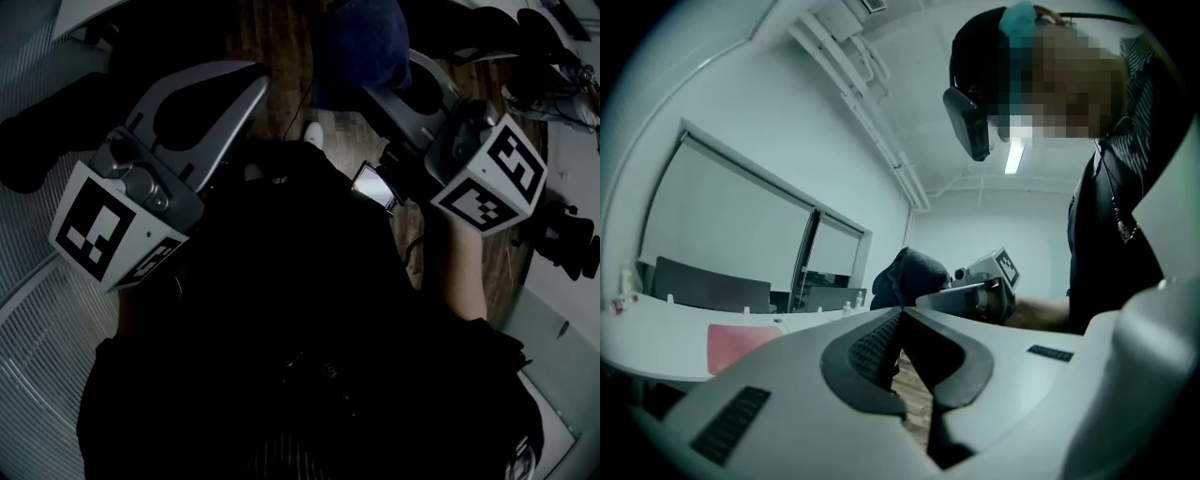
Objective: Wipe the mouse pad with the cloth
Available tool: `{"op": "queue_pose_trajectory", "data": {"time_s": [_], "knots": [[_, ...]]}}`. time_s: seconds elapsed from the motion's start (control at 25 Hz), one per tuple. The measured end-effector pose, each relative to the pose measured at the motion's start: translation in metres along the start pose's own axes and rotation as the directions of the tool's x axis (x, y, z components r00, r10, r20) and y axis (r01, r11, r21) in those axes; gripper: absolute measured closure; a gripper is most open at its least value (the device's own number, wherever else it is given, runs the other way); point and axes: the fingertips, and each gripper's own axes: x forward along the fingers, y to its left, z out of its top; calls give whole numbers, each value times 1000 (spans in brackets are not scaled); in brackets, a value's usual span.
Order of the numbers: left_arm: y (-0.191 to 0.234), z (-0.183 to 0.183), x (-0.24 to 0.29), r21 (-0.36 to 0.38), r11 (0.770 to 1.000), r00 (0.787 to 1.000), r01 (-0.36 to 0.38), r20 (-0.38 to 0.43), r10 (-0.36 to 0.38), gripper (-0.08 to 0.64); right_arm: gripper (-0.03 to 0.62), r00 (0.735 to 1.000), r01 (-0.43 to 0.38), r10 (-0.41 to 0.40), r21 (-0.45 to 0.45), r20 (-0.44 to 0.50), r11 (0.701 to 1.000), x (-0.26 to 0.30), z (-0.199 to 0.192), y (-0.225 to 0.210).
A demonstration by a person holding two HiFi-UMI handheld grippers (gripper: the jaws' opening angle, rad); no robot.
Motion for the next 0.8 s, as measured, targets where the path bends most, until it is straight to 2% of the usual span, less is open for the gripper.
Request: {"op": "queue_pose_trajectory", "data": {"time_s": [0.24,0.56,0.68,0.8], "knots": [[13,39,47,0,1000,998,-28,49,28,551,523,993,-120,120,-15,0,993,6,35,-37],[69,36,119,-17,982,980,-190,47,191,552,523,974,-224,225,-24,27,974,5,61,-125],[72,36,155,-29,981,979,-194,59,196,551,523,971,-234,235,-14,46,972,-9,67,-155],[70,41,202,-17,985,984,-174,34,175,551,523,974,-219,218,14,64,976,-32,76,-197]]}}
